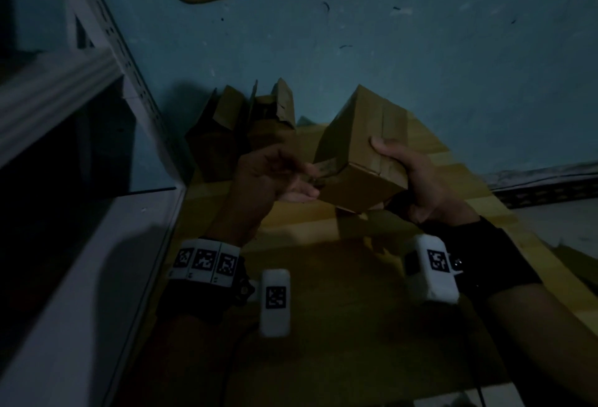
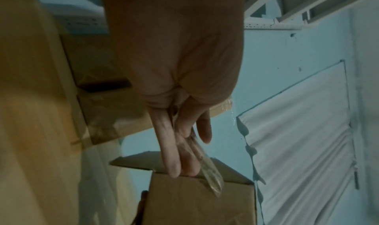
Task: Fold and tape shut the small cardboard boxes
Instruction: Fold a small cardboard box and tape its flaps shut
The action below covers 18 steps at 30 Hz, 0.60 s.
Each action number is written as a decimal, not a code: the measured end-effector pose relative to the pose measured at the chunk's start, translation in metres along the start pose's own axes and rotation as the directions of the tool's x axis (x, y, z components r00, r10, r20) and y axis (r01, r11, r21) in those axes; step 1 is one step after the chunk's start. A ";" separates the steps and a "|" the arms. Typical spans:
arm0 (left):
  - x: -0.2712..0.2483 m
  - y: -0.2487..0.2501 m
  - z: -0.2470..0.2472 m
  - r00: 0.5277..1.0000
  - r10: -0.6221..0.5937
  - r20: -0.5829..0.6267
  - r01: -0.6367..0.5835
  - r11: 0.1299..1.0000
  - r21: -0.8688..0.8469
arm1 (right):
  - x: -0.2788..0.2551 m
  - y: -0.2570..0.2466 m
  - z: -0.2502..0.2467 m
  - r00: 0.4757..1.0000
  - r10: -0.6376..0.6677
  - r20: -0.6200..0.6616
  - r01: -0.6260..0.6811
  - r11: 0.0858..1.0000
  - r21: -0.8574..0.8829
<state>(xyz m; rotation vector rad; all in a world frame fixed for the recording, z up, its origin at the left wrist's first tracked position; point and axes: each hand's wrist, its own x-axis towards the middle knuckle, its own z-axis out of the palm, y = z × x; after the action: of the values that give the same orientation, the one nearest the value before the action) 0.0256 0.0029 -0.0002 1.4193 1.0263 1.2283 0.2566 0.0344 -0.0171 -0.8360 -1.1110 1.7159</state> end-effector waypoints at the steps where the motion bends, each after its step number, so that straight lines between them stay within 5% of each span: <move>1: 0.000 0.000 0.000 1.000 -0.013 -0.003 0.013 1.000 0.011 | 0.000 0.000 0.000 1.000 -0.003 -0.007 0.003 1.000 0.001; 18: -0.001 0.003 -0.015 0.993 -0.070 -0.097 0.093 0.963 0.252 | -0.005 -0.001 0.001 1.000 -0.009 -0.007 0.009 0.998 0.065</move>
<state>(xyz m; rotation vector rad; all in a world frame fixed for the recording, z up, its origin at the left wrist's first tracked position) 0.0111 0.0037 0.0026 1.5127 1.3301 1.1361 0.2575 0.0299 -0.0157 -0.7950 -1.0474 1.7313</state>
